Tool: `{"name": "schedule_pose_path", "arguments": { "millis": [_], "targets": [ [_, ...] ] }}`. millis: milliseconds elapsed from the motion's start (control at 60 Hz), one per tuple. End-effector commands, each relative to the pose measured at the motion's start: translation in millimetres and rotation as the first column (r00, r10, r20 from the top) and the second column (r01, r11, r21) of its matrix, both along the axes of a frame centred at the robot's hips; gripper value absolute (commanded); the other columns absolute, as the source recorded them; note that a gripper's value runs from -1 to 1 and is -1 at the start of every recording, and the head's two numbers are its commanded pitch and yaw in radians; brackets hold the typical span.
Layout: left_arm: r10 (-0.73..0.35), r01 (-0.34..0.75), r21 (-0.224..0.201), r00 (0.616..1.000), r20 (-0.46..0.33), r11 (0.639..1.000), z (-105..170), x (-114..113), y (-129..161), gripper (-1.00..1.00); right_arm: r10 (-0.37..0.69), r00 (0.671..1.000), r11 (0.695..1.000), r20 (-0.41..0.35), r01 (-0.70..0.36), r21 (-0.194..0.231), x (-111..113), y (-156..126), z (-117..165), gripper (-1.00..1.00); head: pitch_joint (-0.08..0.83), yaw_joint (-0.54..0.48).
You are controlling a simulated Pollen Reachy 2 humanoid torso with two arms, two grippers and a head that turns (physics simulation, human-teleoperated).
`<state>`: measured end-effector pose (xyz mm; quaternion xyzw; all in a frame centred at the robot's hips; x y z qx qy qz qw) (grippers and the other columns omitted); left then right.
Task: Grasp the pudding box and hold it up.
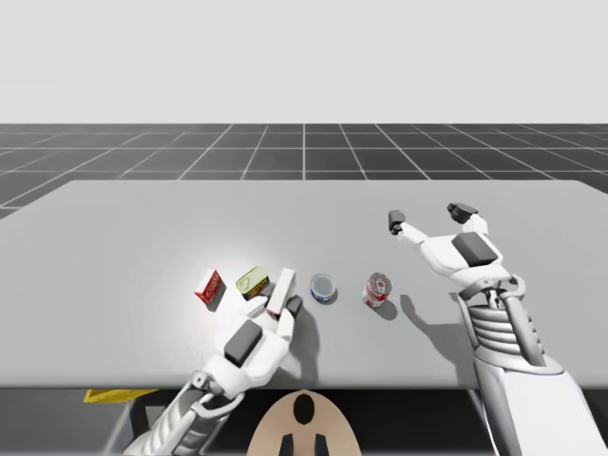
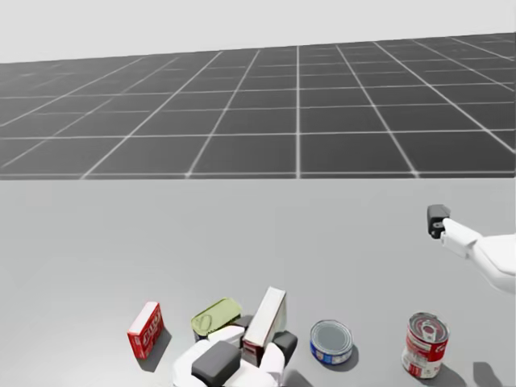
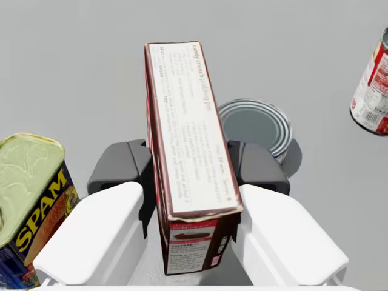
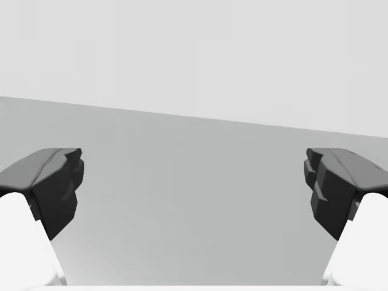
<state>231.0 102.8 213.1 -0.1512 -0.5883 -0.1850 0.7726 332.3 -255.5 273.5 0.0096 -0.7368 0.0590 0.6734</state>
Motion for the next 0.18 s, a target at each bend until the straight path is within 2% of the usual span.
{"name": "schedule_pose_path", "arguments": {
  "millis": [17,183],
  "targets": [
    [-0.009,0.012,-0.028,0.993,0.118,1.0,64.2,0.0,9.0,1.0,0.016,1.0,1.0,-0.009,-0.016,0.015,-0.1,-1.7,0.9,-1.0,0.332,0.11],
    [0.013,-0.006,-0.028,0.964,0.267,1.0,124.7,-1.8,23.2,1.0,0.036,0.999,0.999,-0.012,-0.036,0.004,-0.6,-2.4,-0.6,-1.0,0.32,0.11]
  ]
}}
